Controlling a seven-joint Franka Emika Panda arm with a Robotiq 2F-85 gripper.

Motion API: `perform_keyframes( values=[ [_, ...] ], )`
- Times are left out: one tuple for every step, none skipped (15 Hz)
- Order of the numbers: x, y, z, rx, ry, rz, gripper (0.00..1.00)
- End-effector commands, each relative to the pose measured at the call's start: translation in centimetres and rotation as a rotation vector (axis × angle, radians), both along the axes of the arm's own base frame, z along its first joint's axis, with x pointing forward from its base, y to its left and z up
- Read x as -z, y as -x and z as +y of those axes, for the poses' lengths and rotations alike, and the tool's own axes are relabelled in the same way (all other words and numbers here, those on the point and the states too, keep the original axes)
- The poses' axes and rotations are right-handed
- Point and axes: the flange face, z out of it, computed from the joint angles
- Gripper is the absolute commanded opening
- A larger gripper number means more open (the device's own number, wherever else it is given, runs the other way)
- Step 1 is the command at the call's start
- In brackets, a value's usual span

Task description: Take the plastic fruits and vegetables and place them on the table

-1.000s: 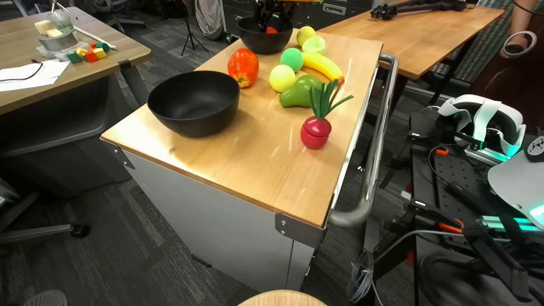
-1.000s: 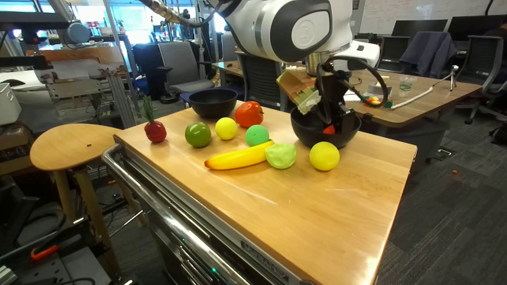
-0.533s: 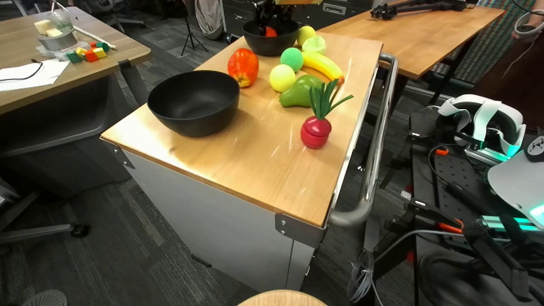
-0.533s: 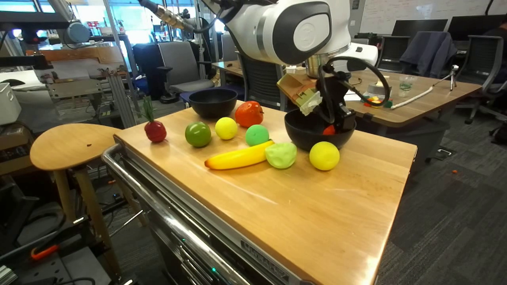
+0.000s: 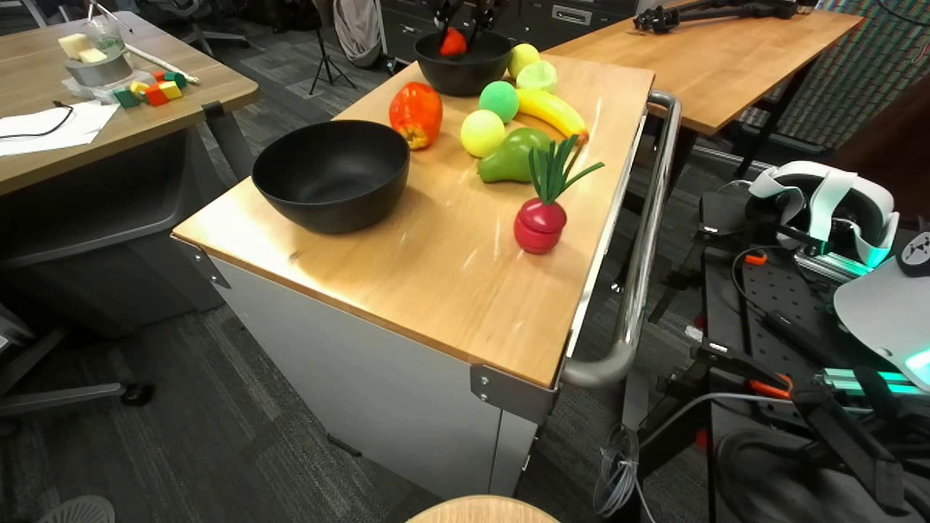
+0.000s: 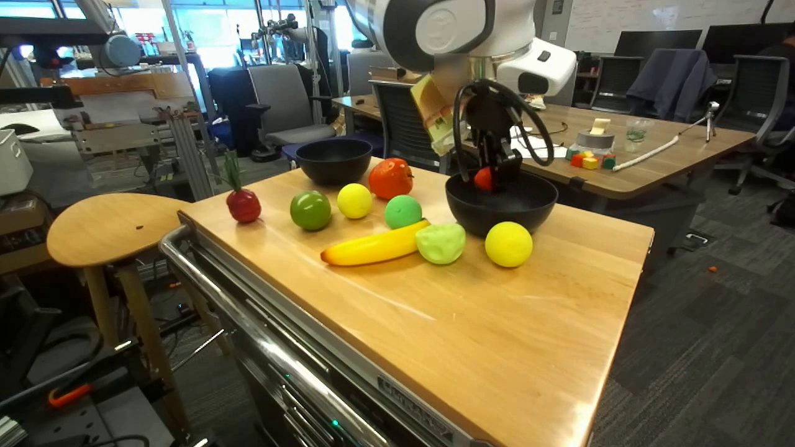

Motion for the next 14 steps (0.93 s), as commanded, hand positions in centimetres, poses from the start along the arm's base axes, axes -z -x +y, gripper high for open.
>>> perform_keyframes(
  values=[
    [-5.5, 5.9, 0.4, -0.045, -0.084, -0.124, 0.25],
    [-6.7, 7.3, -0.1, -0.065, -0.085, -0.151, 0.25],
    [-7.9, 8.8, -0.6, -0.083, -0.078, -0.171, 0.25],
    [-8.8, 10.5, -1.5, -0.107, -0.055, -0.188, 0.25],
    [-9.5, 12.4, -2.4, -0.132, -0.026, -0.184, 0.25],
    [-10.1, 14.2, -3.4, -0.149, -0.006, -0.179, 0.25],
    [-10.3, 16.2, -4.6, -0.157, 0.020, -0.151, 0.25],
    [-10.2, 18.1, -5.8, -0.158, 0.048, -0.104, 0.25],
    [-9.8, 19.4, -7.1, -0.148, 0.080, -0.052, 0.25],
    [-9.0, 20.4, -8.6, -0.143, 0.111, 0.019, 0.25],
    [-8.3, 21.6, -9.6, -0.132, 0.141, 0.082, 0.25],
    [-7.6, 22.4, -10.5, -0.118, 0.160, 0.143, 0.25],
    [-6.7, 22.7, -11.3, -0.105, 0.180, 0.211, 0.25],
    [-5.9, 22.9, -11.7, -0.089, 0.197, 0.261, 0.25]
  ],
)
